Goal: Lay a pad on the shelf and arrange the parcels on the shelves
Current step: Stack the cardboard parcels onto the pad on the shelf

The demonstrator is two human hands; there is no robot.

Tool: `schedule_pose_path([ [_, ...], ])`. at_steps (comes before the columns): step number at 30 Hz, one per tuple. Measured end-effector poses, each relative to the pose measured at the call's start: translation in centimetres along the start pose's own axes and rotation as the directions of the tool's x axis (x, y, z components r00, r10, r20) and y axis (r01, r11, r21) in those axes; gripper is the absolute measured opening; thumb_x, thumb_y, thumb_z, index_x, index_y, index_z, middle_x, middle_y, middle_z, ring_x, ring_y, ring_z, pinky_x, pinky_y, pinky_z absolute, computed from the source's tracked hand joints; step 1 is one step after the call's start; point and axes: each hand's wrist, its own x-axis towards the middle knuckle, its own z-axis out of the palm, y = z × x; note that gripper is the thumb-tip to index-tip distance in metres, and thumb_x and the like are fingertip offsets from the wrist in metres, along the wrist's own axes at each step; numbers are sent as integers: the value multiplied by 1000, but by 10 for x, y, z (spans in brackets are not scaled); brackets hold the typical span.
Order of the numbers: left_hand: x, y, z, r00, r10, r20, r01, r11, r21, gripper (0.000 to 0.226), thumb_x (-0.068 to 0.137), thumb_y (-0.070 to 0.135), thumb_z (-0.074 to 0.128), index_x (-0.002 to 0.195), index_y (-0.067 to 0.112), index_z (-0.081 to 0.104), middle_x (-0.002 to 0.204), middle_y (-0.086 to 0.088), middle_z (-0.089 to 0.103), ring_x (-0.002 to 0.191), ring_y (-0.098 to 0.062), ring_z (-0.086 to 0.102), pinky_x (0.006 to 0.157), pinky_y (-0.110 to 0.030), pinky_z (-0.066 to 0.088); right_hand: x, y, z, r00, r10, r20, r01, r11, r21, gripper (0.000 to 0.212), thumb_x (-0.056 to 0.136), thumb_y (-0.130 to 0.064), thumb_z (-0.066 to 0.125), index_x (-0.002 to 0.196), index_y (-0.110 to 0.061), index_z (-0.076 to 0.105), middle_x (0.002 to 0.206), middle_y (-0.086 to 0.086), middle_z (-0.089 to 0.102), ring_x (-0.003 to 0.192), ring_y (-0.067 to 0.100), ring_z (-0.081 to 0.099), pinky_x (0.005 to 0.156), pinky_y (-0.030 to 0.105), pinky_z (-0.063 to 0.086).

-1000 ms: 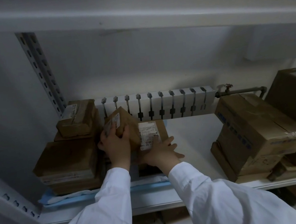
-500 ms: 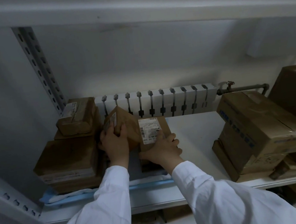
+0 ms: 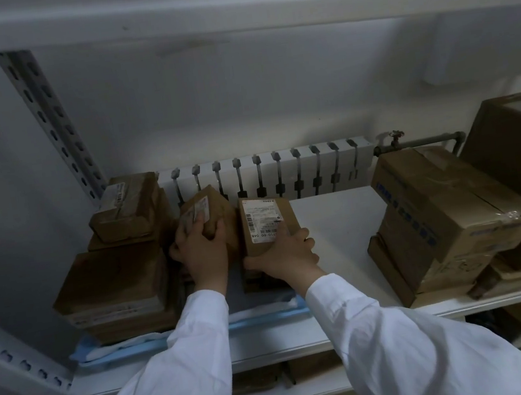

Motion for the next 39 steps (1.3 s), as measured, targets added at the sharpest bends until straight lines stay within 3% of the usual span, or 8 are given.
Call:
schedule_pose_path([
  [18, -7, 5, 10, 995, 81, -56, -79, 996, 45, 51, 88, 35, 60, 135, 19, 50, 152, -12, 25, 131, -42, 20, 107, -45, 26, -2, -18, -17, 964, -132, -232, 98, 983, -153, 116, 54, -75, 60, 143, -21, 8, 139, 19, 18, 124, 40, 25, 97, 50, 32],
  [25, -10, -11, 29, 991, 122, 50, -128, 982, 141, 49, 86, 31, 64, 131, 15, 55, 152, -13, 24, 131, -39, 20, 109, -43, 26, 1, -7, -18, 970, -110, -218, 74, 983, -167, 117, 55, -75, 61, 143, -22, 5, 141, 19, 16, 126, 41, 24, 100, 51, 31],
  [30, -16, -25, 36, 986, 105, 127, -144, 924, 353, 49, 90, 42, 53, 135, 21, 49, 154, -16, 18, 135, -40, 13, 110, -45, 18, 2, -3, -12, 976, -114, -188, 82, 982, -168, 119, 55, -78, 59, 144, -23, 2, 142, 18, 14, 127, 41, 22, 102, 51, 29],
  [34, -21, -27, 37, 986, 110, 128, -151, 912, 382, 44, 96, 40, 41, 137, 26, 46, 154, -16, 16, 133, -41, 16, 110, -44, 18, 3, 2, -8, 981, -106, -165, 77, 982, -172, 118, 56, -78, 59, 144, -23, 3, 142, 18, 14, 127, 40, 24, 102, 51, 30],
  [39, -19, -33, 35, 978, 91, 189, -162, 899, 407, 46, 97, 39, 38, 143, 30, 35, 157, -13, 6, 139, -39, 6, 114, -45, 12, 4, -1, 0, 977, -156, -144, 134, 979, -154, 115, 59, -77, 58, 145, -26, -1, 145, 16, 10, 131, 39, 21, 104, 50, 29],
])
